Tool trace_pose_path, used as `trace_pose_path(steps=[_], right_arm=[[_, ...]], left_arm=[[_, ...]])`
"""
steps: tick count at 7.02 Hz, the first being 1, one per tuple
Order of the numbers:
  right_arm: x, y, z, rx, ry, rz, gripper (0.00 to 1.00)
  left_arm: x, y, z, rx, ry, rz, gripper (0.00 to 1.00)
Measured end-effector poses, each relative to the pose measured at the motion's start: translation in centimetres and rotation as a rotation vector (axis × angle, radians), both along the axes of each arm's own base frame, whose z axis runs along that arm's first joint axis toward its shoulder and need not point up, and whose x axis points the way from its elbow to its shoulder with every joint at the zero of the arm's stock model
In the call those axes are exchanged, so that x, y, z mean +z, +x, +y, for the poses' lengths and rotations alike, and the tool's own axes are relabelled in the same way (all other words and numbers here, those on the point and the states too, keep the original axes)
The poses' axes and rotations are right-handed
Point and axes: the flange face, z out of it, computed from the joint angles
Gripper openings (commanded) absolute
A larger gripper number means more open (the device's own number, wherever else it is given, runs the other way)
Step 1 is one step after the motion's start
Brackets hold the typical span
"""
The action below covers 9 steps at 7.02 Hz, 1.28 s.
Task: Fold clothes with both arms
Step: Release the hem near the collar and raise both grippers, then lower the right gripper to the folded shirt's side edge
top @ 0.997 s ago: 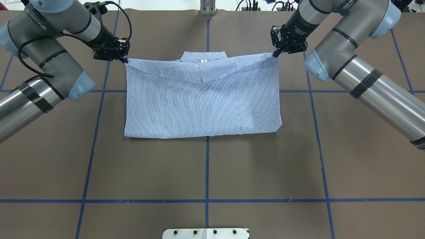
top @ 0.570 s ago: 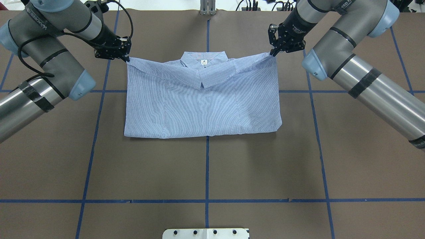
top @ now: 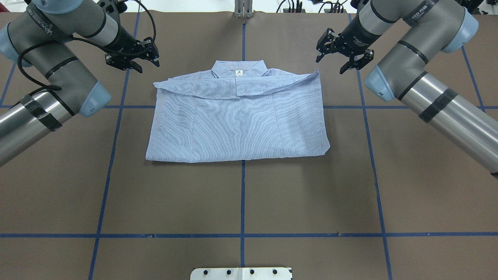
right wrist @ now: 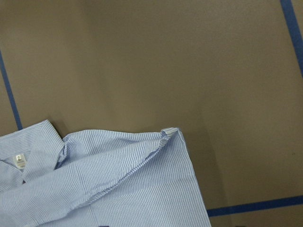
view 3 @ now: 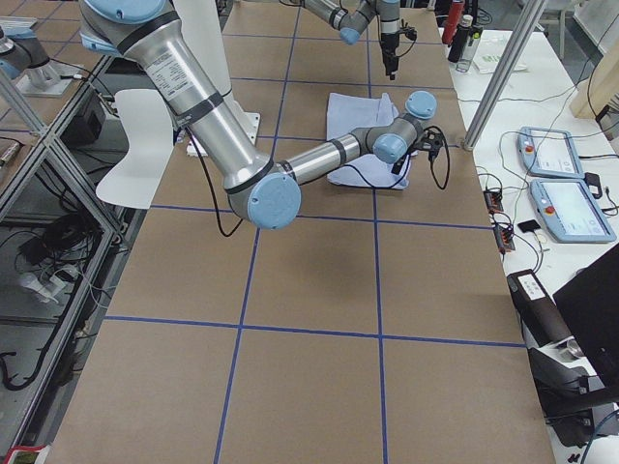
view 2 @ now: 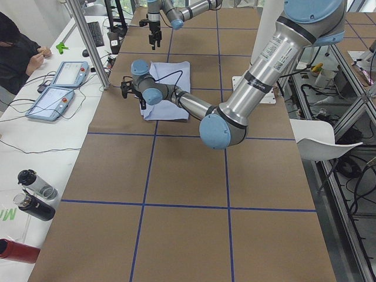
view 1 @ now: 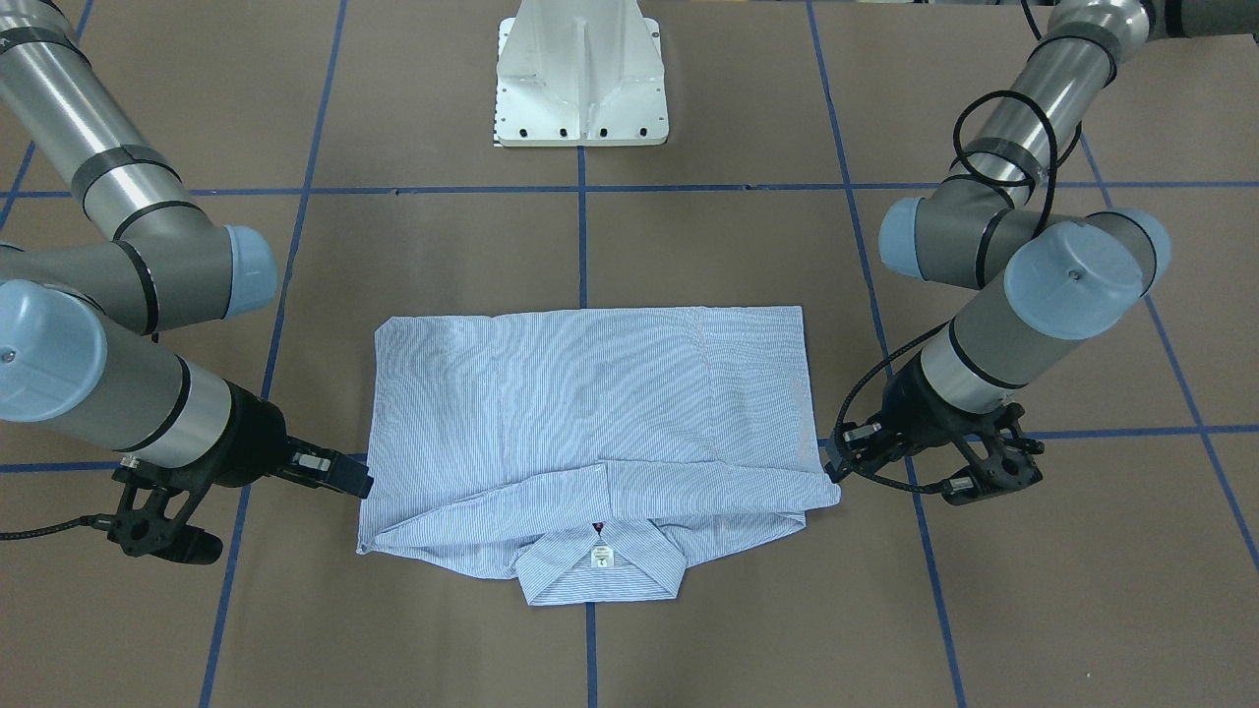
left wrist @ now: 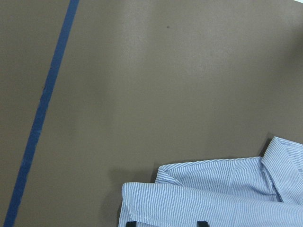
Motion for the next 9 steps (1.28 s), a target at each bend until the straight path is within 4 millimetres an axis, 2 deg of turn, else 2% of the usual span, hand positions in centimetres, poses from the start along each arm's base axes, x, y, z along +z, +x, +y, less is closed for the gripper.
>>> trace_pose_path(steps=[1,2,4,6,7,8,9], right_arm=[[0.4,0.4,2.6,-0.009,0.009,-0.011,1.0],[1.1,-0.1,5.9,-0.02,0.0,-0.015,1.0],[2.7,-3.3,12.6,-0.056,-0.009,0.012,1.0],[4.1,-7.2,16.7,-0.096,0.011,0.056,0.98],[4.5,-8.5,17.7,-0.111,0.019,0.069,0.84],[4.8,-9.5,18.1,-0.12,0.026,0.08,0.54],[5.0,-10.0,18.3,-0.124,0.029,0.088,0.17]], left_arm=[[-0.3,-0.3,0.1,-0.003,0.004,0.004,1.0],[-0.8,-0.6,0.3,-0.006,0.011,0.009,1.0],[-1.7,-1.2,0.9,-0.017,0.016,0.026,1.0],[-1.9,-1.8,1.8,-0.024,0.016,0.037,1.0],[-1.9,-1.9,1.9,-0.025,0.016,0.038,1.0],[-1.9,-1.9,1.9,-0.025,0.016,0.037,1.0],[-1.8,-1.9,2.0,-0.025,0.015,0.037,1.0]])
